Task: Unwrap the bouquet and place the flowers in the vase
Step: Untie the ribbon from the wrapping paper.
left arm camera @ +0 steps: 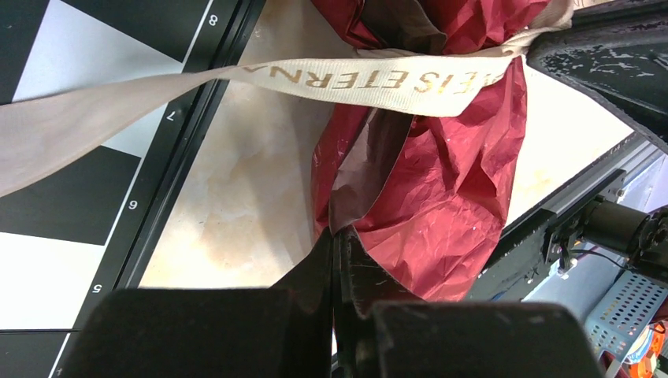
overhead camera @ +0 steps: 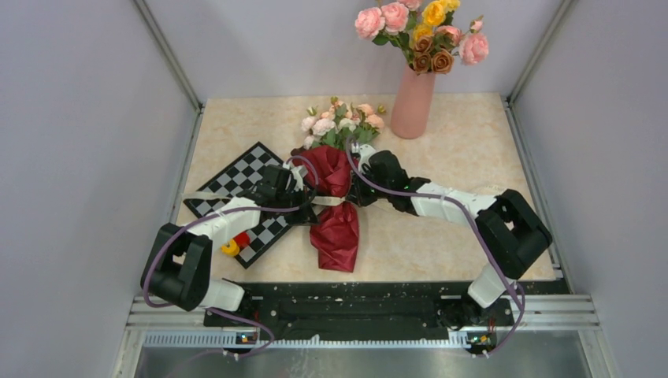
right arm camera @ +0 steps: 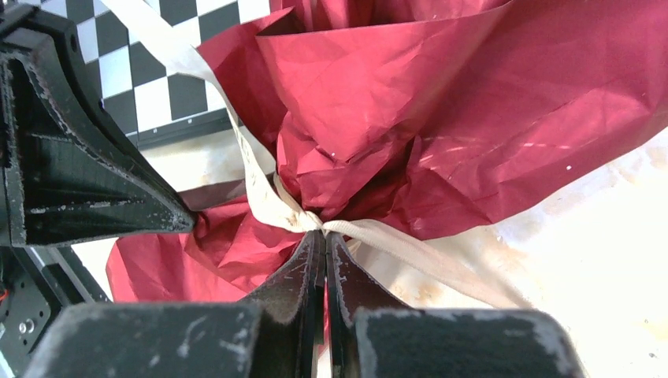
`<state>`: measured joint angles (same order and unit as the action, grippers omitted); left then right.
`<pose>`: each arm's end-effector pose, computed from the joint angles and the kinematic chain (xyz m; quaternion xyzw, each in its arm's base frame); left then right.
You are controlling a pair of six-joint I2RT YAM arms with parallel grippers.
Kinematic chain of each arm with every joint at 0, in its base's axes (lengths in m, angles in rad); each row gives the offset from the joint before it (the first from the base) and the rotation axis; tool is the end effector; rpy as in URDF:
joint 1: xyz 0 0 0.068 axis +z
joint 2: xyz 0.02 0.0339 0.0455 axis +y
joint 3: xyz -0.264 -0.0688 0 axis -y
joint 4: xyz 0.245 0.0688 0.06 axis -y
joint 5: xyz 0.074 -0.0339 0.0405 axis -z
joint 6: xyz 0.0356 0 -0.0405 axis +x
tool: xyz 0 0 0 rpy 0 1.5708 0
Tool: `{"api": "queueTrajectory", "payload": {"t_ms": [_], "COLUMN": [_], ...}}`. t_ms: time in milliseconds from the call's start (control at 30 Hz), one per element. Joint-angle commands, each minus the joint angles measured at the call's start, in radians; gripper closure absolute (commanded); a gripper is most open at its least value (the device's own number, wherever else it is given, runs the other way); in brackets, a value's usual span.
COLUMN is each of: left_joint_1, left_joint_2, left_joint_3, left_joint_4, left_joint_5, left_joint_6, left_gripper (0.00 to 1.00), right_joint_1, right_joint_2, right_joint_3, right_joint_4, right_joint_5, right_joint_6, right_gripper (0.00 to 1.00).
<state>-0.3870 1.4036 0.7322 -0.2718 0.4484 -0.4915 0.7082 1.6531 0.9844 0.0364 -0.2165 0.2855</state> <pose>0.2419 -0.1153 0.1825 0.0201 0.9297 -0.3194 0.1824 0.2676 0.2392 0.2075 -0.2338 0.8567 0.2990 0.3493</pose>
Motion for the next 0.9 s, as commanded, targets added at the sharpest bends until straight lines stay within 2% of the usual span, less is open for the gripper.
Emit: {"api": "queueTrajectory", "payload": {"t_ms": [0,333,633,867], "left_joint_1": [-0.001,0.0,0.001,-0.001], "left_joint_2": [-0.012,-0.025,-0.033,-0.035], "left_joint_3": [0.024,0.019,0.013,0.014], "left_joint_4": [-0.021,-0.021,-0.02,-0.02], "left_joint_5": [-0.033,-0.037,-0.035,-0.033], "left_joint_6": [0.022,0.018,0.011,0.01], "left_gripper": [1.0,1.0,1.0,1.0], "right_joint_1": [-0.02,-0.041,-0.068,-0.074], "right_joint_2": [-0.073,-0.125,-0.143,-0.158], "right_joint_3": [-0.024,-0.095,-0.157,-0.173], "right_joint_4": [0.052,0.083,0.135,0.137], "right_joint_5": [0.038,0.095,0.056,0.051], "right_joint_6": [0.026,0.085,0.151,0.161], "right_gripper": [1.0,1.0,0.99,0.92]}}
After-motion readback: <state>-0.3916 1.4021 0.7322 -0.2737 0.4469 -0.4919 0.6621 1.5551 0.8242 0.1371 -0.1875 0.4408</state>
